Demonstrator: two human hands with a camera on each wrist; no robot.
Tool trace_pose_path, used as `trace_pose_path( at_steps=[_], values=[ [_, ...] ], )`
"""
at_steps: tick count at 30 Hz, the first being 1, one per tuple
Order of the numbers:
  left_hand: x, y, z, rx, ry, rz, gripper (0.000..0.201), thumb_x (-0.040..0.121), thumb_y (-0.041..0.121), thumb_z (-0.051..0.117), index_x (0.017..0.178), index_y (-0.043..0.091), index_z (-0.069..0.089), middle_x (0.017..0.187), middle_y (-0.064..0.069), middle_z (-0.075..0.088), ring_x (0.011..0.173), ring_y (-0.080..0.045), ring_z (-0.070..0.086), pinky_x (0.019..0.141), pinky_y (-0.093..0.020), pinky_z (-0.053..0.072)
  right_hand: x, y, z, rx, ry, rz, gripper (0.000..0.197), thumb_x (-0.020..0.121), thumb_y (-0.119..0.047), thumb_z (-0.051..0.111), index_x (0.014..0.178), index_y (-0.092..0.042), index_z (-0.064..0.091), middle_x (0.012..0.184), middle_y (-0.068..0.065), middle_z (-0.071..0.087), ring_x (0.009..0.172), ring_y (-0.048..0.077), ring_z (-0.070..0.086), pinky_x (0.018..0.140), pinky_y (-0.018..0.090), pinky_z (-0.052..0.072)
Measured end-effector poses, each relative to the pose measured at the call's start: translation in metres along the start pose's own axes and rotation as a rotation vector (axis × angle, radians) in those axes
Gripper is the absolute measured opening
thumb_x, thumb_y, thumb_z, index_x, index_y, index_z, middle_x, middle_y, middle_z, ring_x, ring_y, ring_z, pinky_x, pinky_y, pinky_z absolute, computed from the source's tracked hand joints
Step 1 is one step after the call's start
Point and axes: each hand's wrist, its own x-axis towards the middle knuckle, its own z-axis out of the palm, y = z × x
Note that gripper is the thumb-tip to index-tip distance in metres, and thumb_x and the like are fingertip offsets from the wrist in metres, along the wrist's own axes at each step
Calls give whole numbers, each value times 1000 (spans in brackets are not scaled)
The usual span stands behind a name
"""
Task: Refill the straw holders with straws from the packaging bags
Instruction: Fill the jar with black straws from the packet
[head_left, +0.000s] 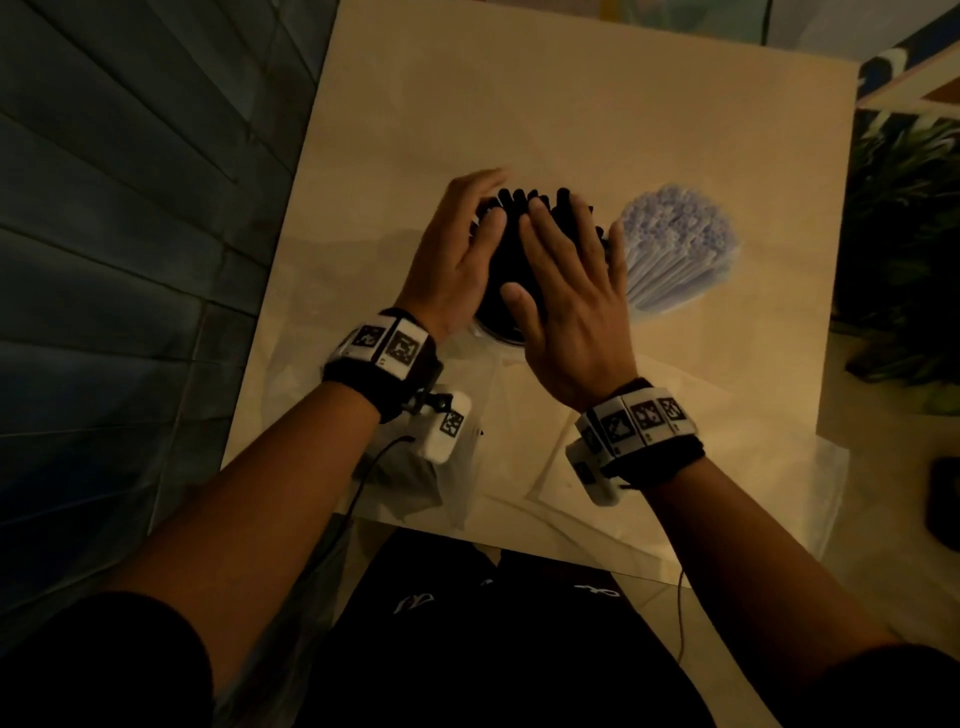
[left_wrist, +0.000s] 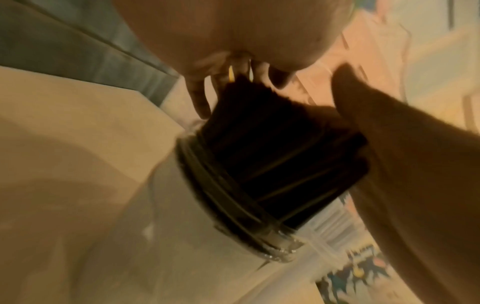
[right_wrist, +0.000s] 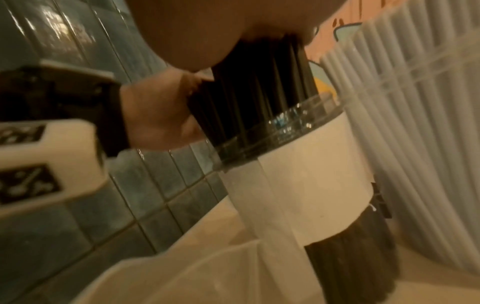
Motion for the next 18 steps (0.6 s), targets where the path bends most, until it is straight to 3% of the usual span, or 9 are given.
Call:
trace_pose_path(
  at_steps=[3, 5, 7, 8, 10, 12, 15, 17, 18],
  values=[
    [-23, -13, -21, -24, 72, -71, 37, 102, 25, 47, 138, 16, 47, 139, 4, 48, 127, -7, 49, 103, -28, 45, -12, -7, -17, 163, 172, -80, 46, 102, -33, 47, 138, -4, 54, 146, 14, 49, 142, 34, 36, 113, 56, 29],
    [-51, -33, -40, -12, 136, -118, 36, 100, 21, 52, 134, 11, 51, 136, -1, 53, 124, -9, 52, 101, -24, 44, -31, -16, -28, 326, 238, -135, 25, 98, -18, 56, 110, 0, 69, 113, 15, 66, 108, 33, 60, 88, 46, 48],
    [-86, -54, -56, 4, 246, -214, 30, 98, 15, 56, 126, 5, 55, 129, -10, 58, 115, -10, 56, 93, -14, 45, -56, -22, -30, 476, 99, -135, 14, 95, -9, 57, 88, -2, 67, 83, 6, 61, 75, 20, 57, 66, 34, 47],
    [-107, -68, -64, 35, 303, -277, 27, 97, 14, 57, 122, 6, 57, 126, -12, 59, 110, -11, 57, 88, -11, 45, -68, -23, -25, 515, -35, -97, 13, 95, -9, 56, 84, -6, 64, 77, 0, 57, 68, 16, 52, 62, 30, 44],
    [-149, -98, -78, 138, 392, -412, 29, 92, 15, 58, 120, 12, 56, 124, -13, 58, 108, -21, 57, 85, -19, 47, -89, -19, 0, 443, -365, -18, 15, 97, -17, 53, 88, -11, 64, 80, -3, 60, 72, 13, 52, 66, 30, 48],
    [-187, -128, -87, 268, 422, -540, 41, 85, 17, 60, 124, 13, 52, 128, -15, 54, 114, -33, 54, 94, -40, 47, -102, -17, 32, 293, -582, -5, 19, 97, -19, 50, 96, -13, 67, 94, 1, 65, 88, 19, 56, 75, 40, 52],
    [-219, -160, -95, 271, 387, -810, 60, 76, 15, 68, 131, 13, 45, 135, -17, 49, 121, -36, 51, 102, -51, 44, -100, -27, 68, 276, -640, -47, 14, 91, -9, 54, 93, -8, 67, 103, 10, 62, 96, 29, 56, 81, 44, 50],
    [-229, -171, -95, 311, 248, -852, 51, 72, 19, 68, 120, 7, 54, 123, -18, 57, 111, -36, 58, 91, -46, 51, -91, -36, 87, 247, -637, -82, 18, 85, -8, 63, 102, -8, 68, 111, 13, 61, 96, 32, 57, 82, 43, 53],
    [-231, -176, -94, 332, 183, -859, 48, 69, 24, 66, 113, 5, 56, 113, -18, 60, 103, -36, 61, 83, -44, 54, -84, -38, 95, 226, -666, -52, 32, 82, -12, 69, 113, -8, 65, 117, 14, 59, 97, 33, 57, 84, 40, 52]
  ],
)
